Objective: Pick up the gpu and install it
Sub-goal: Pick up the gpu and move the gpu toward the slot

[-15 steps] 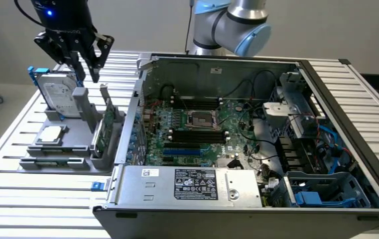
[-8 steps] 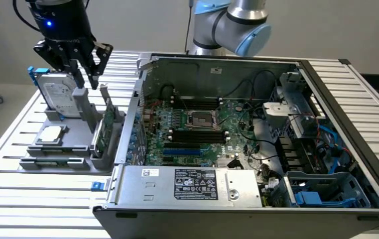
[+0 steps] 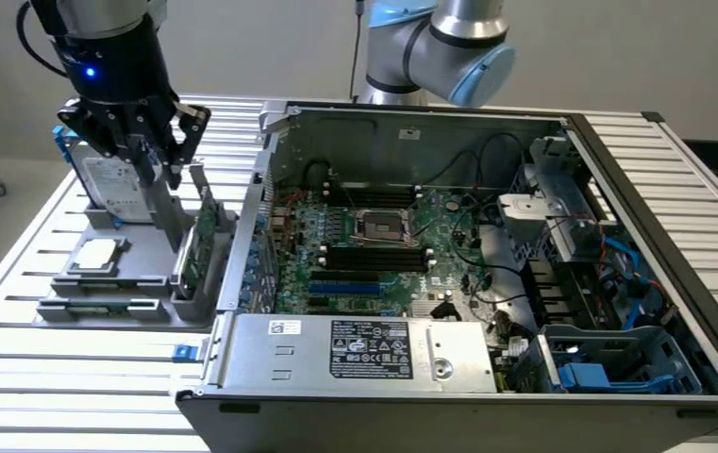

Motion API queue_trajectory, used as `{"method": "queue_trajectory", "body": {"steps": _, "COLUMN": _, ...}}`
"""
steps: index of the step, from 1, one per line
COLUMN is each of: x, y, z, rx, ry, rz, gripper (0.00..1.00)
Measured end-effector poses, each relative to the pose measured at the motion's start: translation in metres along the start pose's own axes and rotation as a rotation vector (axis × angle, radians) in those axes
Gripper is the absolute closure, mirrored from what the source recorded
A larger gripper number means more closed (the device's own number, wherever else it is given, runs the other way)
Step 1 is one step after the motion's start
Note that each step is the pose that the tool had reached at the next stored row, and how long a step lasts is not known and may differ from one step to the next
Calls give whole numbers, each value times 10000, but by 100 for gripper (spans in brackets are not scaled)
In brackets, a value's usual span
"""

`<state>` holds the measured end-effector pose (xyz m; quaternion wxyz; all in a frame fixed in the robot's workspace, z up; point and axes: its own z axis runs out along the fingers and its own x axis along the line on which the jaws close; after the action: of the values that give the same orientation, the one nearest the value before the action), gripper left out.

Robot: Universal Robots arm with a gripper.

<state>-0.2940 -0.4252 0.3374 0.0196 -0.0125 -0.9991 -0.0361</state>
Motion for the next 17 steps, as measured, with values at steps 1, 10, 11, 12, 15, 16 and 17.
{"method": "queue_trajectory", "body": {"steps": 1, "x": -1, "y": -14, "z": 18, "rx": 0, "ry": 5, "rz": -42, "gripper": 64}}
{"method": "queue_trajectory", "body": {"steps": 10, "x": -30, "y": -85, "z": 175, "rx": 22, "ry": 44, "rz": -550, "gripper": 64}}
{"method": "queue_trajectory", "body": {"steps": 11, "x": -36, "y": -91, "z": 192, "rx": 25, "ry": 48, "rz": -602, "gripper": 64}}
{"method": "queue_trajectory", "body": {"steps": 12, "x": -40, "y": -96, "z": 209, "rx": 26, "ry": 50, "rz": -642, "gripper": 64}}
{"method": "queue_trajectory", "body": {"steps": 15, "x": -56, "y": -114, "z": 264, "rx": 30, "ry": 57, "rz": -743, "gripper": 64}}
{"method": "queue_trajectory", "body": {"steps": 16, "x": -61, "y": -120, "z": 281, "rx": 32, "ry": 60, "rz": -770, "gripper": 64}}
{"method": "queue_trajectory", "body": {"steps": 17, "x": -66, "y": -126, "z": 298, "rx": 33, "ry": 62, "rz": -793, "gripper": 64}}
